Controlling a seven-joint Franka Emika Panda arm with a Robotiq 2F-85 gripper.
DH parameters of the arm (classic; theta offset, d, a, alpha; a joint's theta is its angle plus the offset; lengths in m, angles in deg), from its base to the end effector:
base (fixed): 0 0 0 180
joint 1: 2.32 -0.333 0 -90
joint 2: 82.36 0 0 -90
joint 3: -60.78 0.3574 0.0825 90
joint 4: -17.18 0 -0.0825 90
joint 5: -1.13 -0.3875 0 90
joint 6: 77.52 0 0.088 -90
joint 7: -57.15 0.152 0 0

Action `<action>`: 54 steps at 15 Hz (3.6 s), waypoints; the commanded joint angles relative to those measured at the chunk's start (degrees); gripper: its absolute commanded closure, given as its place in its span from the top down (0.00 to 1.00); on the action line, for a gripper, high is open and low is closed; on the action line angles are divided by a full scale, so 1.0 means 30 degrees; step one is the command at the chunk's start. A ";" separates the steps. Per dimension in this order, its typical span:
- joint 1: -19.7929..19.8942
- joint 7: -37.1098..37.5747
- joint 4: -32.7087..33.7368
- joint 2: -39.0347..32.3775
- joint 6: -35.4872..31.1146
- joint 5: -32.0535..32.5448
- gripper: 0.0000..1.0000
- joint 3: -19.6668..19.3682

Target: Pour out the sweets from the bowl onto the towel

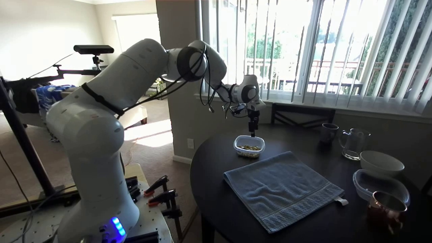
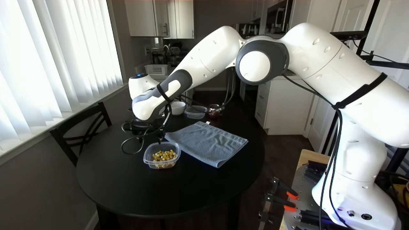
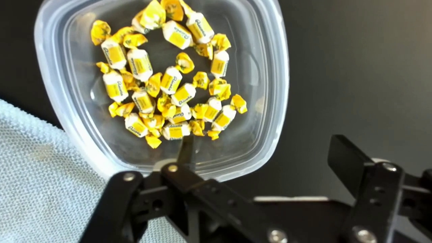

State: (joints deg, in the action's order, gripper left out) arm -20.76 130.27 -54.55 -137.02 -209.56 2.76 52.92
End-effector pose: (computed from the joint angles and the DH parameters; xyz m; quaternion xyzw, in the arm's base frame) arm 0.7847 0.1735 0.1711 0.8720 -0.4822 0.0829 0.0134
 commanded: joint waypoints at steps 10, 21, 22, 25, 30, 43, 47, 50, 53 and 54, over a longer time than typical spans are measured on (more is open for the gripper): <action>0.0909 -0.0124 0.3341 -0.2670 0.2224 -0.1084 0.53 0.1913; 0.1474 -0.0419 0.3907 -0.2601 0.2778 -0.1316 0.03 0.2099; 0.1770 -0.0569 0.3674 -0.2261 0.2587 -0.1602 0.03 0.2297; 0.2629 -0.0571 0.3069 -0.1394 0.1810 -0.2641 0.01 0.2706; 0.3872 -0.0168 0.1686 0.0708 -0.0429 -0.4016 0.02 0.2561; 0.3661 0.1886 -0.3081 0.4204 -0.4907 -0.2916 0.02 -0.0515; 0.3506 0.3104 -0.5201 0.4924 -0.7361 -0.3076 0.02 -0.1288; 0.2954 0.4935 -0.6847 0.5215 -0.9388 -0.3057 0.02 -0.2308; 0.1630 0.7525 -0.8333 0.5162 -1.1552 -0.2751 0.02 -0.4326; 0.0839 0.8648 -0.8733 0.4943 -1.2374 -0.2569 0.02 -0.5435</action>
State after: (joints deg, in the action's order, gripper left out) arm -12.80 147.15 -73.90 -124.24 -240.27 -7.24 43.50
